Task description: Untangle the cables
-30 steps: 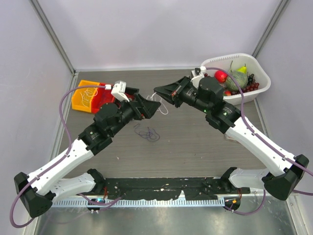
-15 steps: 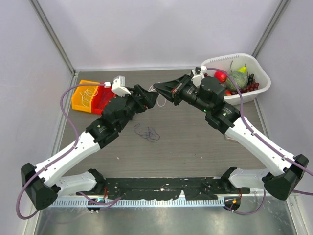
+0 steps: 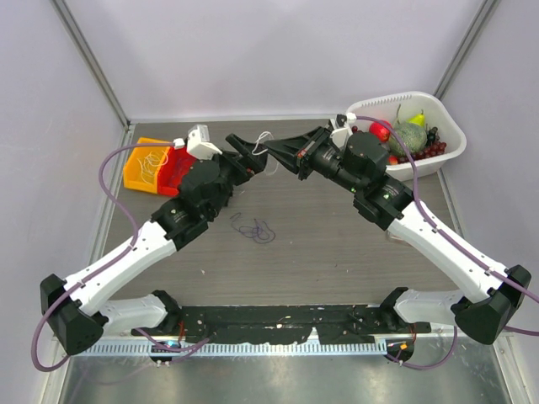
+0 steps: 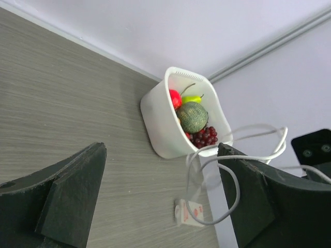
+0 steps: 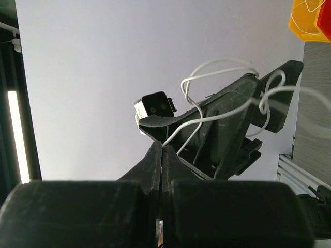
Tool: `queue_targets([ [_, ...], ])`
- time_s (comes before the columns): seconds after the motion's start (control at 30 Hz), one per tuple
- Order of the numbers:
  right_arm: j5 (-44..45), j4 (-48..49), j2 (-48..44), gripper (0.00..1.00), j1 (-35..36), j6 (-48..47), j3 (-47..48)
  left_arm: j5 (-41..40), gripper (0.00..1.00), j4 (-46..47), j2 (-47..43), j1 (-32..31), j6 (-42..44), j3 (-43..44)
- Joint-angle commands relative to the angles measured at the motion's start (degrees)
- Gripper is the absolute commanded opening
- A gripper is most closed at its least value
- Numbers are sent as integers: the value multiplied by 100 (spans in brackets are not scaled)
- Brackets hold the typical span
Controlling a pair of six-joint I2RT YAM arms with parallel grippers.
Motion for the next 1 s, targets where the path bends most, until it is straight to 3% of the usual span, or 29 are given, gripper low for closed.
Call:
queue_targets([
  [0.0, -44, 312, -101, 1, 8, 61, 116, -443, 92, 423, -237, 8, -347, -74],
  [0.13, -18, 312, -118, 1, 8, 44, 142, -566, 95, 521, -334, 26, -400, -137],
  [0.23, -131, 295, -13, 1, 16, -61, 362, -847, 92, -812, 69, 34, -356, 599],
  [0.33, -79, 304, 5, 1, 17, -280, 607, -804, 89, -1246, 352, 34, -75, 796],
  [0.53, 79, 374, 128, 1, 16, -842, 1371, -752, 89, -1114, 177, 280, -13, -363],
  [0.8, 202, -152, 593, 0, -45, -1423, 2620, 496, 88, -1141, -192, 974, 127, -1445],
  [0.97, 273, -417, 576, 1, -80, -1766, 2718, 1075, 88, -1263, -921, 1264, 471, -1858],
])
